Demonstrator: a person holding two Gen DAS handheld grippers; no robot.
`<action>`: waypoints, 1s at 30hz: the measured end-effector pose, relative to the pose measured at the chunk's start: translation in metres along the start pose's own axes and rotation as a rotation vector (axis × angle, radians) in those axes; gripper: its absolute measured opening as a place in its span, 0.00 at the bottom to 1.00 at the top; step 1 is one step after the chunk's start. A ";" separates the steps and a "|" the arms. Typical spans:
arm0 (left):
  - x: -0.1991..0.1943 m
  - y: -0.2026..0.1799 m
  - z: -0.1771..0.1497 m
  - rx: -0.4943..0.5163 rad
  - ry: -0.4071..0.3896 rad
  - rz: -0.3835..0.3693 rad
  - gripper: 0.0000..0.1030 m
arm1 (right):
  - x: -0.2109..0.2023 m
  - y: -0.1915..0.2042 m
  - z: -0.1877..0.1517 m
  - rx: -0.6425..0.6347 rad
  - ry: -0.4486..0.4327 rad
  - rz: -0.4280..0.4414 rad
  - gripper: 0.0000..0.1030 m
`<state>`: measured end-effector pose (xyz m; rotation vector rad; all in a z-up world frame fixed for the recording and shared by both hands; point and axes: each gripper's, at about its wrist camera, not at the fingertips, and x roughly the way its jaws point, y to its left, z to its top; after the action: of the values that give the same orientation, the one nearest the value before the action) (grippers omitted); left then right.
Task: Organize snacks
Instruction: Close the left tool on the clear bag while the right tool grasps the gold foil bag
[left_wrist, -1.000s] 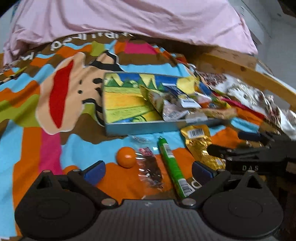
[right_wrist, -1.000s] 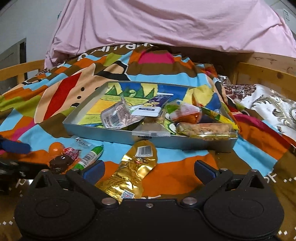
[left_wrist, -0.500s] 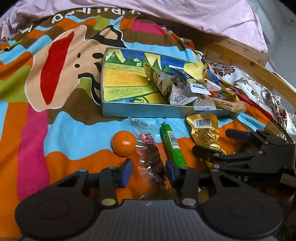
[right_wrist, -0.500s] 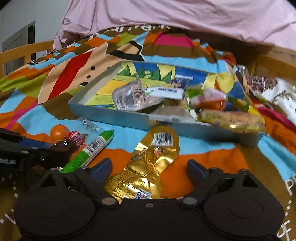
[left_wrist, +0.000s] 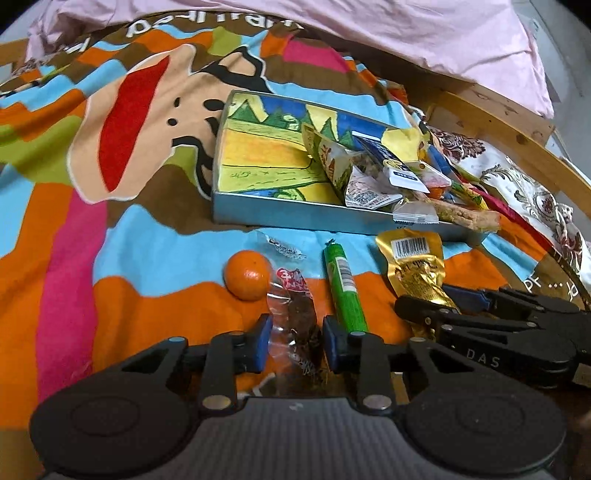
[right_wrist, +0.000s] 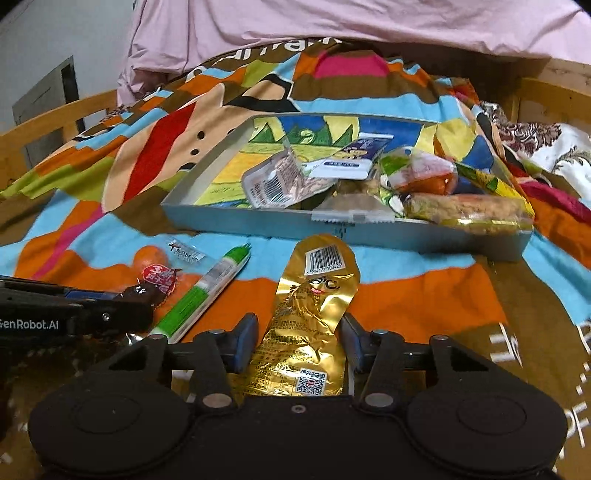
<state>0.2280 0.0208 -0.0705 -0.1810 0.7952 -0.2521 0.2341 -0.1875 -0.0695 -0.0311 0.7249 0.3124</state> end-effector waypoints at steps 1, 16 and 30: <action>-0.005 -0.001 -0.002 -0.006 0.000 0.005 0.31 | -0.005 0.000 -0.002 -0.005 0.010 0.008 0.49; -0.058 -0.016 -0.042 -0.015 0.028 0.032 0.49 | -0.054 0.008 -0.029 -0.038 0.081 0.047 0.76; -0.031 -0.038 -0.036 0.121 0.012 0.119 0.69 | -0.037 0.021 -0.034 -0.136 0.053 -0.026 0.89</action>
<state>0.1757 -0.0093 -0.0645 -0.0181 0.7968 -0.1884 0.1798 -0.1823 -0.0693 -0.1784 0.7538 0.3365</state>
